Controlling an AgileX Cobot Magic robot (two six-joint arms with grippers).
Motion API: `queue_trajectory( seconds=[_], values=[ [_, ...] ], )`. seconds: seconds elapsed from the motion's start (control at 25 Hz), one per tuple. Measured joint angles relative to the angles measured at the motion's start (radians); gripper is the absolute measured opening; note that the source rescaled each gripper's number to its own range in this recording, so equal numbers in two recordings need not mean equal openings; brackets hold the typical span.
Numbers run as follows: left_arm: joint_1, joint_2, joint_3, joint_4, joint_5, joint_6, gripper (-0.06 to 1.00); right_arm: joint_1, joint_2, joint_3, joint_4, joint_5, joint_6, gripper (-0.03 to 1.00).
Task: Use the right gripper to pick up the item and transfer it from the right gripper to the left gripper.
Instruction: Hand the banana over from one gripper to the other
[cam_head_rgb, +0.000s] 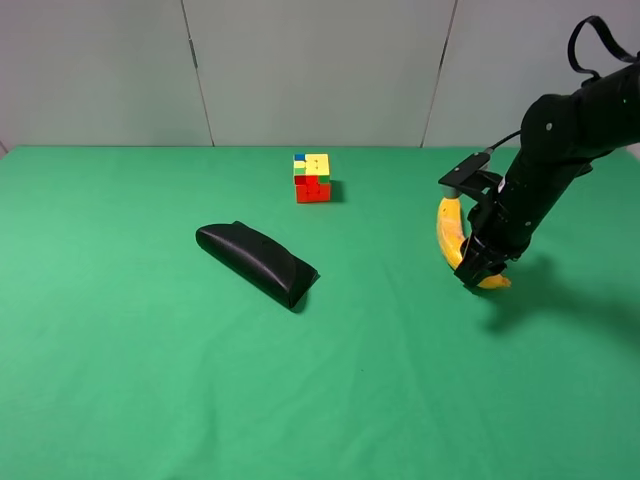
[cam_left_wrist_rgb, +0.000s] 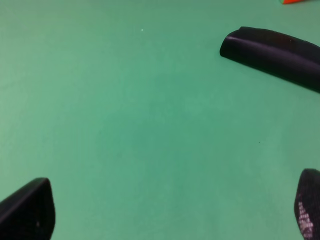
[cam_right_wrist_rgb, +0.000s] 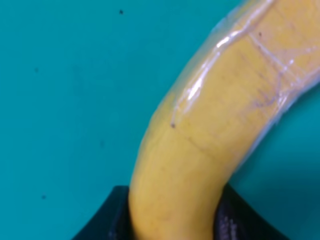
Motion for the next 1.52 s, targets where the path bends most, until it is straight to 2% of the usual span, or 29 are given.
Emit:
queue_trajectory(
  seconds=[0.32, 0.56, 1.0, 1.52],
  values=[
    [0.0, 0.0, 0.0, 0.0, 0.0, 0.0, 0.93, 0.0, -0.083, -0.093, 0.022, 0.123, 0.023, 0.0],
    [0.0, 0.0, 0.0, 0.0, 0.0, 0.0, 0.93, 0.025, -0.155, -0.112, 0.035, 0.168, 0.027, 0.0],
    [0.0, 0.0, 0.0, 0.001, 0.0, 0.0, 0.93, 0.257, -0.2, -0.112, 0.015, 0.229, 0.038, 0.0],
    [0.0, 0.0, 0.0, 0.0, 0.0, 0.0, 0.93, 0.506, -0.2, -0.112, 0.014, 0.232, 0.031, 0.0]
  ],
)
